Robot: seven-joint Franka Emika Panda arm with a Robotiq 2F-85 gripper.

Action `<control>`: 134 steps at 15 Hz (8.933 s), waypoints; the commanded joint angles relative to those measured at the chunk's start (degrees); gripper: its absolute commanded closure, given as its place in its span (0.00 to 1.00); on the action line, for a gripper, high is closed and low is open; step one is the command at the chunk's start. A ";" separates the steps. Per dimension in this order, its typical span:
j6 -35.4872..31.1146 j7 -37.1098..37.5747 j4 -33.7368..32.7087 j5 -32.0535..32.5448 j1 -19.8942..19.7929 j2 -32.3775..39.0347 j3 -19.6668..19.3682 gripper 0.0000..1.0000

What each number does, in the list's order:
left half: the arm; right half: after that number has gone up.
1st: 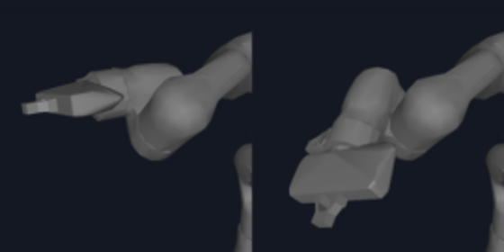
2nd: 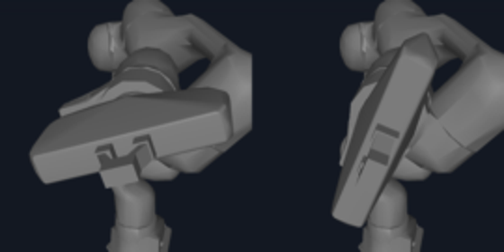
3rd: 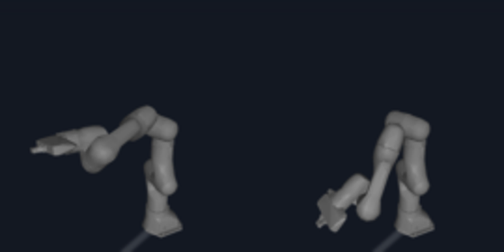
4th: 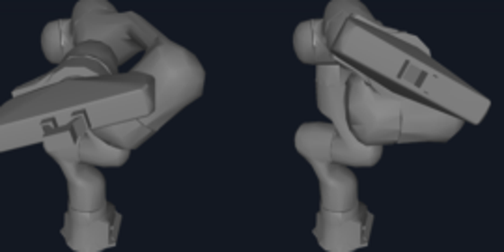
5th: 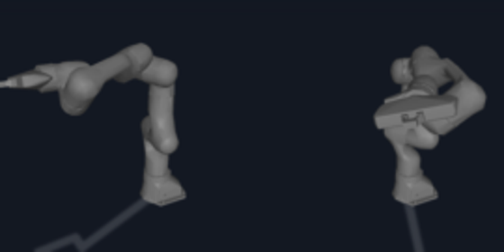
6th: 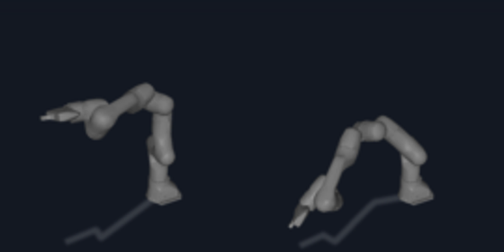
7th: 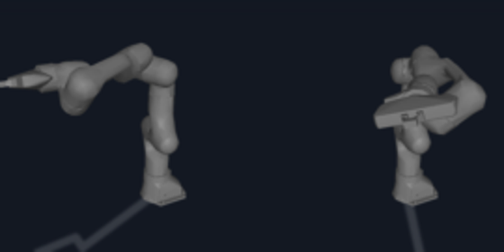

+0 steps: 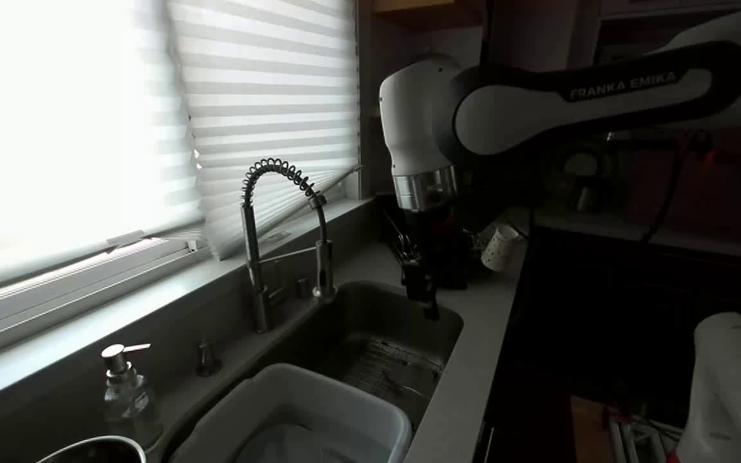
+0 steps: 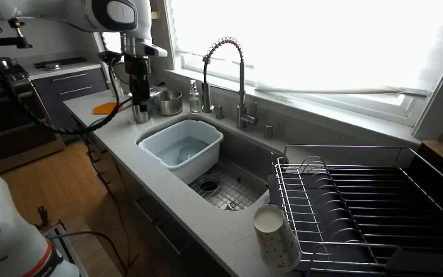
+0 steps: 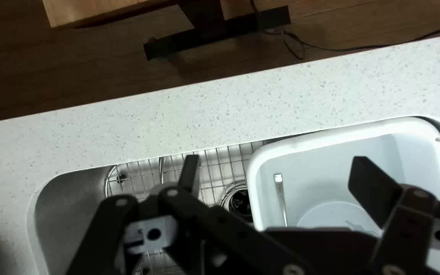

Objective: Place the coffee cup upright

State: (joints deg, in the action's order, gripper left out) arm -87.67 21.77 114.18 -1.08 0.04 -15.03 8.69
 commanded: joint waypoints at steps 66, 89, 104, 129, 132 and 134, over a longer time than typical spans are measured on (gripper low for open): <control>-25.21 -20.20 -3.72 9.09 -22.69 13.25 -32.87 0.00; -22.13 -29.64 -13.19 -8.33 -28.95 24.63 -35.19 0.00; -11.06 -29.20 -20.75 -12.41 -32.55 29.53 -34.70 0.30; -15.56 -27.14 -23.55 0.06 -29.12 19.60 -34.43 0.58; -24.12 -24.68 -22.51 3.43 -29.28 19.07 -35.04 0.58; -29.82 -23.29 -21.39 4.20 -29.65 19.18 -35.55 0.58</control>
State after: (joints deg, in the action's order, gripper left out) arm -110.47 -3.98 89.34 0.93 -29.74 5.55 -26.00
